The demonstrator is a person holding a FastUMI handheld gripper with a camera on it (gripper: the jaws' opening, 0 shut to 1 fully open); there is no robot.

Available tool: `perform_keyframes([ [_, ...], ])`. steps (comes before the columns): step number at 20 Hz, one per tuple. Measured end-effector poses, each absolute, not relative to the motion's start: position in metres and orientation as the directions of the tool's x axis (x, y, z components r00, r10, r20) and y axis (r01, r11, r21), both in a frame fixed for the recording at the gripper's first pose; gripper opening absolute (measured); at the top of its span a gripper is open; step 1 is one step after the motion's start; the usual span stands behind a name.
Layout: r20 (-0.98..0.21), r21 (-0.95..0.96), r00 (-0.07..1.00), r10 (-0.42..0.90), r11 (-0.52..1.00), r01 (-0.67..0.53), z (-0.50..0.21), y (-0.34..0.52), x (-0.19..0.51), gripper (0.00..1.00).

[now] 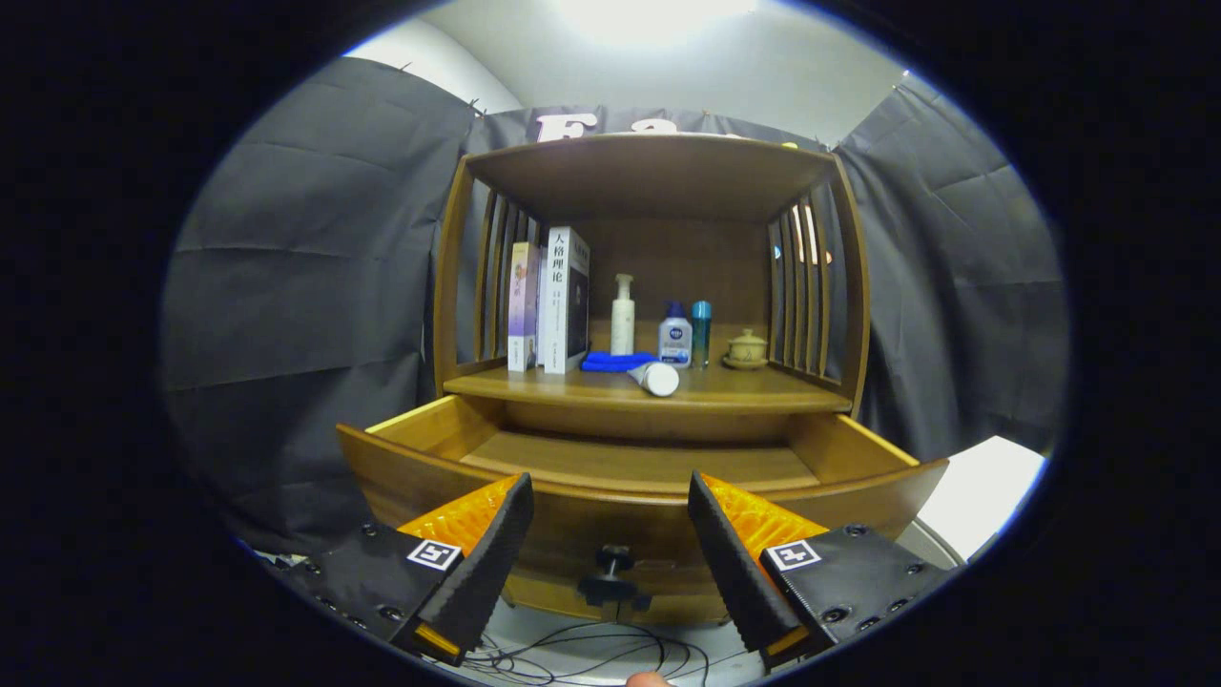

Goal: Pull open the drawer, take out the items inside it, and place them on the countertop above the cabinet.

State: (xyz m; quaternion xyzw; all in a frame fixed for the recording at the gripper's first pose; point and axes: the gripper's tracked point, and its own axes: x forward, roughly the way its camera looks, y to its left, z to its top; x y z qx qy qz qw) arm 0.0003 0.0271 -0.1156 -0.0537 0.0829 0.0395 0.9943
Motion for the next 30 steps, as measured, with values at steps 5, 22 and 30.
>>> perform_keyframes([
  [5,-0.21,-0.099,0.977,0.037,0.993,-0.059,-0.151,0.023,0.0,1.0],
  [22,-0.242,-0.162,0.968,-0.065,0.986,0.026,-0.184,0.022,0.027,0.98],
  [30,-0.265,-0.108,0.962,-0.069,0.993,0.042,-0.179,0.025,0.077,1.0],
])
